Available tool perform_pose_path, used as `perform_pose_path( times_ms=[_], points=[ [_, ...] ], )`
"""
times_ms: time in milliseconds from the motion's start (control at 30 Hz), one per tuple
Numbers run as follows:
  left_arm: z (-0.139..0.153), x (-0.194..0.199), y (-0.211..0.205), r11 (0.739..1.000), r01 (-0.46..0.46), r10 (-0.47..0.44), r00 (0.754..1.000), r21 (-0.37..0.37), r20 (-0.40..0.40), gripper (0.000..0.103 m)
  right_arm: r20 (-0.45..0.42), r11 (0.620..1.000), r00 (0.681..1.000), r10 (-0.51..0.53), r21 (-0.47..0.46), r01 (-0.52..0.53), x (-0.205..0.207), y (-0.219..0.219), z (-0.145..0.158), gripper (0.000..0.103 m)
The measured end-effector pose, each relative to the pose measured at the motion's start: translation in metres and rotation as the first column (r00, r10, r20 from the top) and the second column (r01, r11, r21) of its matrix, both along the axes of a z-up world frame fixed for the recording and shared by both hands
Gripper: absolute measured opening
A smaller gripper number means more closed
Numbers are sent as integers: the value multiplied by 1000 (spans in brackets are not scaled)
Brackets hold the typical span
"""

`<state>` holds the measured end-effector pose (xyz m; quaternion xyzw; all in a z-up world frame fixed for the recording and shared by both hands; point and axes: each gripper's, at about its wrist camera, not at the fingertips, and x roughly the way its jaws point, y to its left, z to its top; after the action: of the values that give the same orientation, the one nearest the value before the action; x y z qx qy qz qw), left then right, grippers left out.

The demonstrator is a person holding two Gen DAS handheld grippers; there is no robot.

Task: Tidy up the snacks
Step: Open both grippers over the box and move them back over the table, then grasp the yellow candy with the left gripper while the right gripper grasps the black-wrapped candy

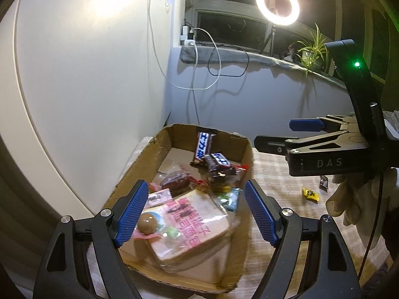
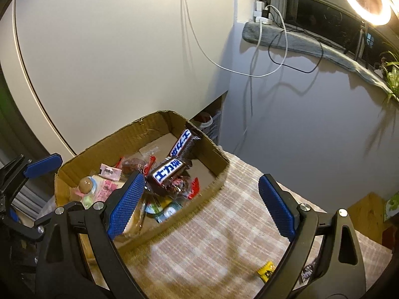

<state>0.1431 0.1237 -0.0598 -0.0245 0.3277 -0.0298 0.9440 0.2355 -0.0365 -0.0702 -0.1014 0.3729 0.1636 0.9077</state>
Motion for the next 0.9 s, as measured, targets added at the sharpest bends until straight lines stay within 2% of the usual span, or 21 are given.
perform_pose_path(
  times_ms=[200,500,733,900],
  points=[
    [5,-4,-19,999,33,-33,999,-2,6,80,6,999,999,-36,2,36,-15,-31,5,95],
    [2,-2,-62,994,111,-111,994,-15,-8,80,-17,989,989,-146,14,146,-35,-106,4,95],
    [-11,-1,-105,981,192,-193,980,-35,-50,79,-74,974,972,-224,14,225,-43,-159,-10,95],
    [-24,0,-132,969,242,-246,965,-55,-93,73,-168,959,948,-271,42,282,-43,-189,-31,95]
  ],
)
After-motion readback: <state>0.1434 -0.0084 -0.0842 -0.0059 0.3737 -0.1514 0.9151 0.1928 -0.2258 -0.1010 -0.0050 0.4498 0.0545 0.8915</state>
